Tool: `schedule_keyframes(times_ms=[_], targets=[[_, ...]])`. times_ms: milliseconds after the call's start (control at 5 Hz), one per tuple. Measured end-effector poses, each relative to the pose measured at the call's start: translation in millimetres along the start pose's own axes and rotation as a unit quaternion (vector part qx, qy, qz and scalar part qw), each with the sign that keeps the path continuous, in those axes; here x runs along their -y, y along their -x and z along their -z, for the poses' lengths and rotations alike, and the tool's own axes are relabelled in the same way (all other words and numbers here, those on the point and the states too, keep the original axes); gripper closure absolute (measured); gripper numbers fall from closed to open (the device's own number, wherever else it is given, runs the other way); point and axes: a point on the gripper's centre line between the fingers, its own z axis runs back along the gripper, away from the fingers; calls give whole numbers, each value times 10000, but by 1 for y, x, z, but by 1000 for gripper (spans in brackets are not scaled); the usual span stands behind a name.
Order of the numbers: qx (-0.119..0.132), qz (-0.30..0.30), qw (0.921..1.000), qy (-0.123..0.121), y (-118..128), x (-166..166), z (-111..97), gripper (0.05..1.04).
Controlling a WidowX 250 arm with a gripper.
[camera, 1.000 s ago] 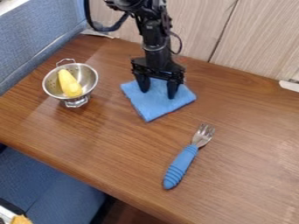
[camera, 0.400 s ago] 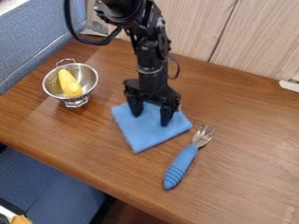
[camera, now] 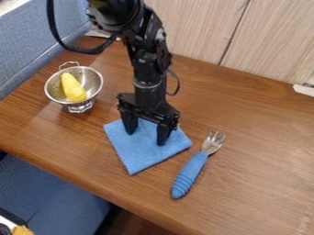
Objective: Move the napkin to the left side of the blue fork
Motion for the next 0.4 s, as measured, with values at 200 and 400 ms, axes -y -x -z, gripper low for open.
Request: schedule_keyframes(times_ms=[200,400], targets=[[-84,41,9999,-61,15,-1,0,85],[-166,-2,9998,-58,24,2,3,85]])
